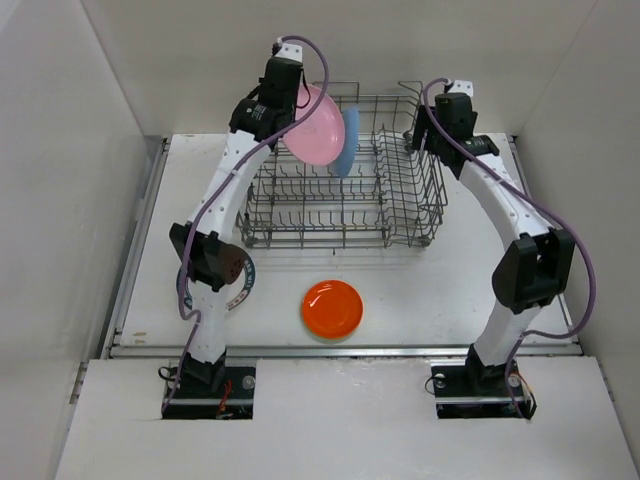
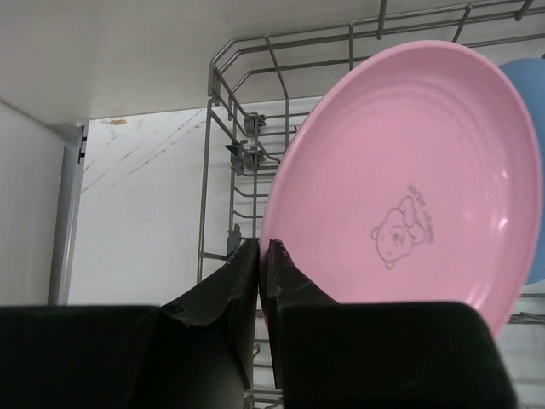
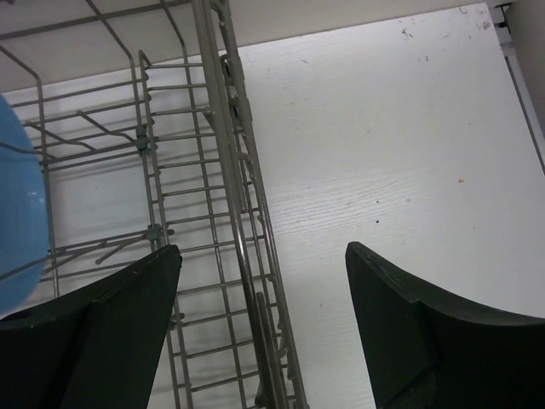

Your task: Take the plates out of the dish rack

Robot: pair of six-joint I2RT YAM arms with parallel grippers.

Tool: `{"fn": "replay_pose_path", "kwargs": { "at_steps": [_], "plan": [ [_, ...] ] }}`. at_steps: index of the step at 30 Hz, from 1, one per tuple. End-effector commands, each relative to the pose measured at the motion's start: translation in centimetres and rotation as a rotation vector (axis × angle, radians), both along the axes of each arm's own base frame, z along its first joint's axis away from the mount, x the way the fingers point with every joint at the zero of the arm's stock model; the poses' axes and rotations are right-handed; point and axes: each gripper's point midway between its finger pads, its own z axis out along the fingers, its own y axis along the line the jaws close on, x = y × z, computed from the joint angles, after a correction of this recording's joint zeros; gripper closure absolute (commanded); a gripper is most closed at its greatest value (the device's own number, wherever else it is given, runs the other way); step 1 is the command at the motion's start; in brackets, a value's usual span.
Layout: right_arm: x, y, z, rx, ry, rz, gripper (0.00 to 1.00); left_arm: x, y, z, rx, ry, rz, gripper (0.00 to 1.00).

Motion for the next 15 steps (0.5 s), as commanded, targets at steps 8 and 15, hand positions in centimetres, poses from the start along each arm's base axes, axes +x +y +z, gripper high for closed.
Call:
{"fn": "replay_pose_path", "kwargs": {
  "at_steps": [8, 15],
  "plan": [
    [-2.1, 3.7, 6.7, 0.019, -0.152, 0.071, 0.16, -3.9, 7.2, 8.7, -0.008, -0.138, 0.120, 1.00],
    [-1.4, 11.4, 8.5, 0.183, -0.203, 0.321, 0.16, -5.4, 16.4, 8.9, 0.008, -0.119, 0.325, 1.00]
  ]
}}
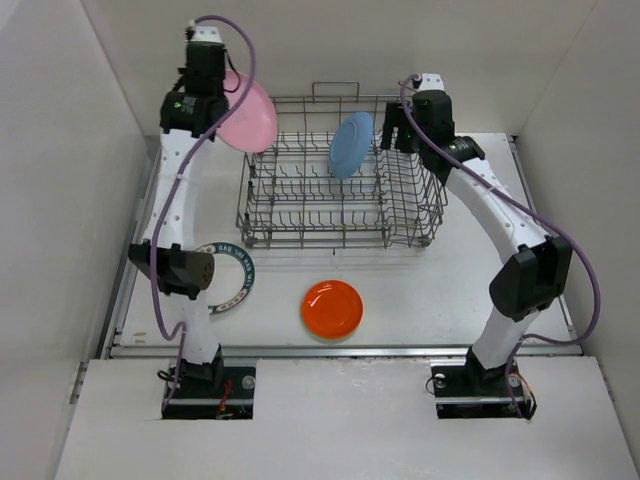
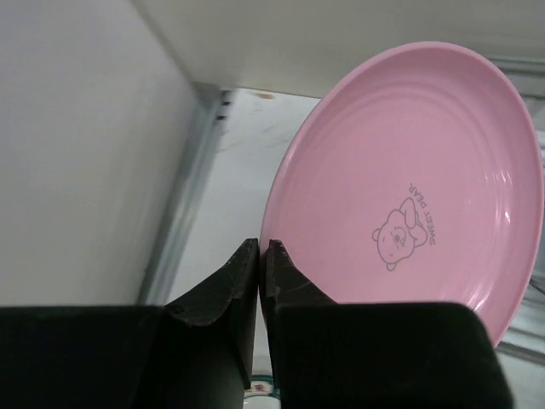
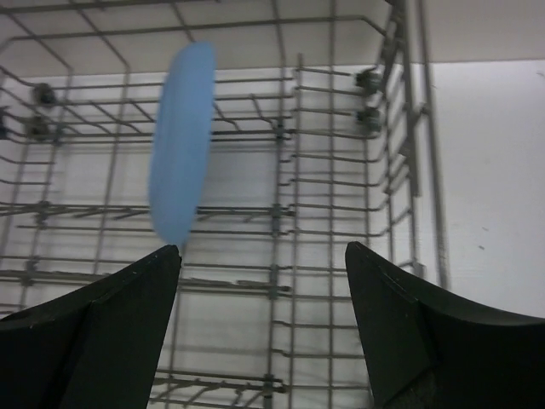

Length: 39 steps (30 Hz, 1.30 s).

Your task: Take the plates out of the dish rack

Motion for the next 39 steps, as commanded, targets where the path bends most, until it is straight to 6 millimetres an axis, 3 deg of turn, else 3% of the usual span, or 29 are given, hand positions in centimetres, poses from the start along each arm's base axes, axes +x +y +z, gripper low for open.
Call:
{"fn": "replay_pose_path", "kwargs": {
  "at_steps": [1, 5, 9, 10, 11, 12, 15, 16, 21, 22, 23, 28, 30, 31, 34, 38, 39],
  "plan": [
    [1.6, 4.2, 3.8, 0.146, -0.095, 0.120, 0.16, -3.3, 5.3, 4.9, 0.002, -0.112, 0.148, 1.00],
    [3.0, 6.4, 2.5, 0.244, -0.032, 0.146, 0.16, -3.5, 6.7, 4.7, 0.072, -0.098, 0.169, 1.00],
    [3.9, 7.5, 1.1, 0.307, 0.006, 0.141, 0.16, -2.5, 9.0, 1.6, -0.040, -0.047, 0.211, 1.00],
    [3.8, 7.7, 1.1, 0.320, 0.010, 0.145, 0.16, -2.5, 10.4, -0.5, -0.066, -0.006, 0.253, 1.00],
    [4.3, 7.9, -0.4, 0.312, 0.034, 0.141, 0.16, -2.7, 11.0, -1.2, -0.079, 0.004, 0.266, 1.00],
    [4.5, 8.0, -0.5, 0.324, 0.037, 0.135, 0.16, -2.9, 11.6, -1.8, -0.096, 0.007, 0.281, 1.00],
    [5.3, 8.3, -2.4, 0.336, 0.069, 0.110, 0.16, -3.0, 13.8, -6.0, -0.178, 0.074, 0.320, 1.00],
    [5.8, 7.9, -3.0, 0.342, 0.078, 0.096, 0.16, -2.8, 14.9, -8.2, -0.229, 0.116, 0.319, 1.00],
    [6.6, 8.8, -5.4, 0.362, 0.123, 0.105, 0.16, -1.6, 16.6, -14.9, -0.352, 0.245, 0.249, 1.00],
    [6.8, 9.2, -6.8, 0.362, 0.151, 0.117, 0.16, -1.4, 16.9, -16.0, -0.355, 0.274, 0.221, 1.00],
    [7.0, 9.1, -7.1, 0.363, 0.153, 0.131, 0.18, -1.2, 17.2, -18.4, -0.402, 0.330, 0.195, 1.00],
    [6.9, 11.6, -7.0, 0.425, 0.126, 0.274, 0.48, -0.8, 18.1, -23.3, -0.498, 0.446, 0.150, 1.00],
    [6.8, 11.9, -6.3, 0.437, 0.108, 0.298, 0.61, -0.8, 17.9, -24.1, -0.502, 0.469, 0.133, 1.00],
    [6.7, 12.1, -5.4, 0.444, 0.090, 0.311, 0.73, -1.1, 17.7, -24.2, -0.495, 0.486, 0.113, 0.97],
    [6.0, 12.3, -3.9, 0.424, 0.059, 0.368, 0.97, -1.5, 18.3, -25.4, -0.467, 0.523, 0.134, 0.85],
    [5.1, 11.9, -1.0, 0.365, -0.017, 0.389, 1.00, -2.7, 19.2, -26.9, -0.418, 0.590, 0.161, 0.67],
    [4.5, 12.0, 0.7, 0.330, -0.060, 0.406, 1.00, -2.9, 19.1, -27.0, -0.413, 0.602, 0.155, 0.57]
  ]
}}
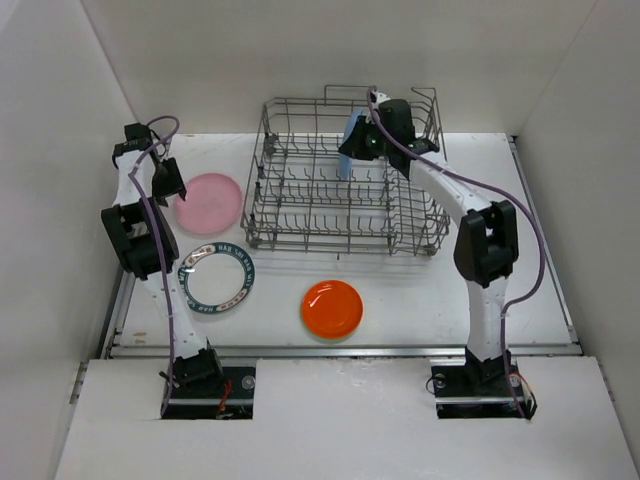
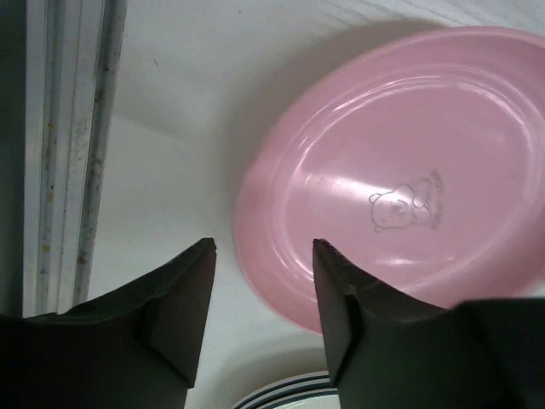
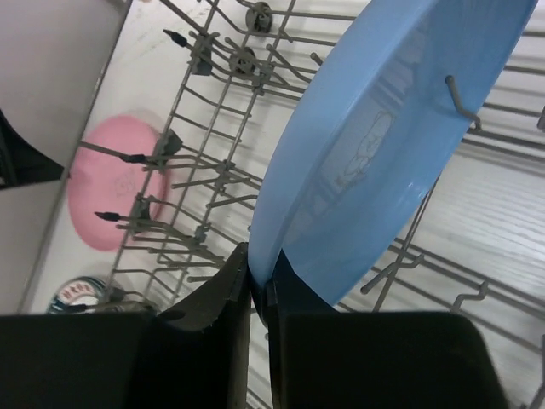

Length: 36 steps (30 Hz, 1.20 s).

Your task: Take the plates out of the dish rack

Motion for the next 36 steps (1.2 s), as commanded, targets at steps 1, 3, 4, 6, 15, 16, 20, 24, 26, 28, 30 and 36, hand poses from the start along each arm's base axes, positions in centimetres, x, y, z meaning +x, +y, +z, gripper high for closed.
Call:
{"fn": "replay_pose_path", "kwargs": {
  "at_steps": [1, 3, 4, 6, 15, 16, 20, 24, 26, 28, 30, 36],
  "plan": [
    [-0.5, -2.7, 9.2, -0.062, -0.246, -0.058, 1.00, -0.1, 0.8, 2.6, 0.055, -0.027, -0.027, 0.53],
    [-1.6, -1.7, 11.7, -0.118, -0.334, -0.065, 1.00, -0.3, 0.9, 3.6, 0.064, -0.027, -0.023, 0.46],
    [-2.4, -1.7, 13.6, -0.146, -0.390, -0.070, 1.00, -0.3, 1.3, 4.3, 0.088, -0.038, -0.024, 0.43],
    [-4.0, -0.6, 15.9, -0.290, -0.519, -0.070, 1.00, -0.1, 0.5, 7.4, 0.122, -0.085, -0.036, 0.38],
    [-9.2, 2.5, 10.4, -1.106, -0.764, -0.014, 1.00, 0.6, -8.3, 22.8, 0.020, -0.465, -0.223, 0.14],
    [-9.2, 3.0, 10.3, -1.139, -0.807, -0.060, 1.00, 0.6, -10.9, 23.8, -0.037, -0.500, -0.295, 0.12],
    [-11.4, 3.4, 4.2, -1.433, -0.876, -0.011, 1.00, -0.5, -16.8, 26.3, -0.183, -0.570, -0.451, 0.10],
    [-12.2, 4.4, 3.7, -1.445, -0.892, 0.011, 1.00, -1.5, -21.0, 27.2, -0.292, -0.587, -0.537, 0.10],
    [-12.6, 5.1, 3.0, -1.451, -0.898, 0.046, 1.00, -1.7, -22.6, 26.7, -0.261, -0.578, -0.598, 0.10],
    [-13.4, 6.1, 2.5, -1.447, -0.909, 0.059, 1.00, -1.7, -23.2, 24.6, -0.214, -0.510, -0.618, 0.10],
    [-13.7, 6.6, 2.5, -1.442, -0.917, 0.067, 1.00, -1.7, -24.1, 22.1, -0.166, -0.435, -0.646, 0.10],
    [-15.4, 8.6, 1.7, -1.437, -0.946, 0.131, 1.00, -1.7, -27.1, 20.6, -0.174, -0.401, -0.713, 0.10]
  ]
}}
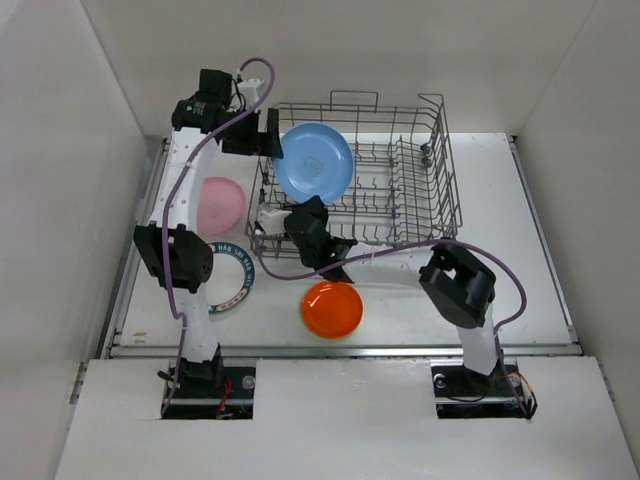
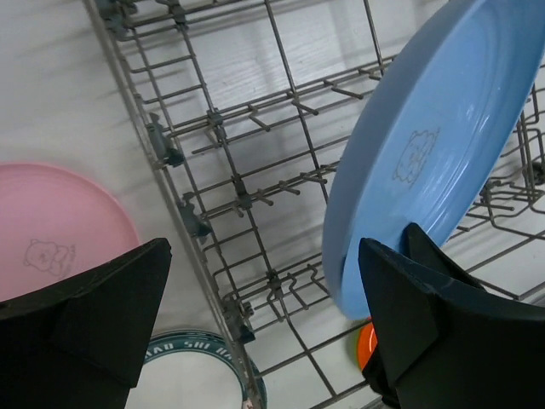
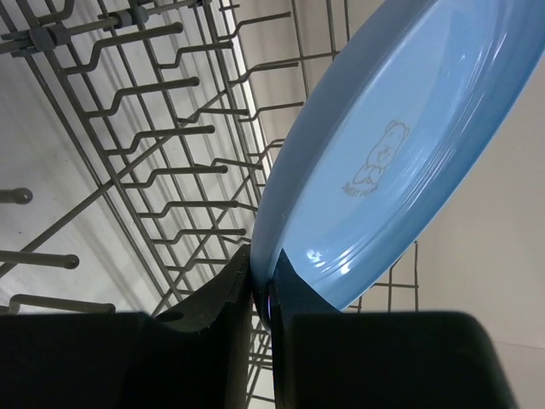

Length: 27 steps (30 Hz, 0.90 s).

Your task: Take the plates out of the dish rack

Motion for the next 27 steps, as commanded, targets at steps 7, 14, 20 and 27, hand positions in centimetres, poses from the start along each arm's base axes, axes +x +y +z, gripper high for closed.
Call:
{"fn": "replay_pose_path", "kwargs": {
  "at_steps": [7, 14, 20, 27],
  "plan": [
    [-1.6, 2.1, 4.6, 0.093, -0.078, 0.039, 1.00, -0.8, -2.6, 0.5, 0.047, -0.042, -0.066, 0.15],
    [-1.5, 2.2, 5.6, 0.128, -0.100, 0.029, 1.00, -0.7, -1.9, -1.1, 0.083, 0.009, -0.032, 0.84],
    [-1.4, 1.9, 7.8, 0.216, -0.155, 0.005, 0.66, -0.1, -1.8, 0.7, 0.047, -0.036, 0.007, 1.00],
    [-0.5, -1.5, 14.8, 0.520, -0.328, -0.163, 0.00, 2.5, 3.9, 7.5, -0.152, -0.191, 0.300, 1.00]
  ]
}}
